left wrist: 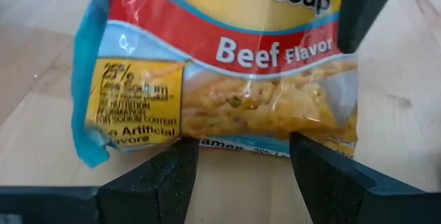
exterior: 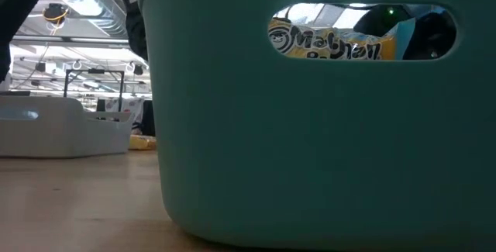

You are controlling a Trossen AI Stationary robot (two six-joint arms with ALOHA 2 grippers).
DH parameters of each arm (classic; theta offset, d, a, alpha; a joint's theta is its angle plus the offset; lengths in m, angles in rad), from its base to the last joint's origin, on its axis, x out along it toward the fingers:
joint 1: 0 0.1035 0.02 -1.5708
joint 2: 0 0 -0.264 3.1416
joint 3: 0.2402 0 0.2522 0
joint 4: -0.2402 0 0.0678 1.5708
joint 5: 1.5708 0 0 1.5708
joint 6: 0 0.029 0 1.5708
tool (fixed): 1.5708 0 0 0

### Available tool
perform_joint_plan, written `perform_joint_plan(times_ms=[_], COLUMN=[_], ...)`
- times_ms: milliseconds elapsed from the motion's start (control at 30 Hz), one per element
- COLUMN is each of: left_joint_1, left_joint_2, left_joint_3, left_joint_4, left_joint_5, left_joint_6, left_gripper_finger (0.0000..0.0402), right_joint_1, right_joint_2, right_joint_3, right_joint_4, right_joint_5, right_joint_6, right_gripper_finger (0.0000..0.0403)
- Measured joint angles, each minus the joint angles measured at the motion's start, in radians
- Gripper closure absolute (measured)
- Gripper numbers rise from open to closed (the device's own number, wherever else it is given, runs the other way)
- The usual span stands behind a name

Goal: Sort Maruchan noodles
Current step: Put the blue noodle pack into the blue bin

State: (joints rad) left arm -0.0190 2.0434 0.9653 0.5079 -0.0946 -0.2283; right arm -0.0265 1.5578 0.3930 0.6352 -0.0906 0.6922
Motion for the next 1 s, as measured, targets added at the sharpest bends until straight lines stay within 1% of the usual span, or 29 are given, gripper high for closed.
perform_joint_plan(times_ms=[100,200,300,433,533,633,733,900,1000], left_joint_1=[-0.003,-0.011,-0.023,-0.043,-0.060,-0.078,-0.104,-0.152,-0.187], left_joint_2=[0.000,0.000,-0.001,-0.002,-0.030,-0.092,-0.169,-0.293,-0.360], left_joint_3=[0.000,0.000,0.000,0.000,0.000,-0.001,0.000,0.000,0.000], left_joint_4=[-0.001,-0.002,-0.001,-0.008,-0.062,-0.171,-0.287,-0.455,-0.538], left_joint_5=[-0.001,-0.009,-0.035,-0.058,-0.062,-0.085,-0.153,-0.279,-0.331], left_joint_6=[0.000,0.003,0.020,0.025,-0.005,-0.030,-0.031,-0.031,-0.032], left_gripper_finger=[0.0178,0.0178,0.0178,0.0178,0.0178,0.0178,0.0178,0.0178,0.0178], right_joint_1=[0.000,0.000,0.000,0.000,0.000,0.001,0.001,0.000,0.000], right_joint_2=[0.000,-0.001,-0.001,-0.001,-0.003,-0.003,-0.003,-0.003,-0.003], right_joint_3=[0.018,0.030,0.034,0.034,0.036,0.037,0.036,0.036,0.036], right_joint_4=[-0.007,-0.040,-0.071,-0.078,-0.060,-0.039,-0.030,-0.029,-0.027], right_joint_5=[-0.001,0.001,0.022,0.026,0.029,0.038,0.041,0.059,0.076], right_joint_6=[-0.031,-0.065,-0.076,-0.099,-0.124,-0.146,-0.175,-0.201,-0.204], right_gripper_finger=[0.0089,0.0109,0.0150,0.0221,0.0271,0.0302,0.0307,0.0286,0.0291])
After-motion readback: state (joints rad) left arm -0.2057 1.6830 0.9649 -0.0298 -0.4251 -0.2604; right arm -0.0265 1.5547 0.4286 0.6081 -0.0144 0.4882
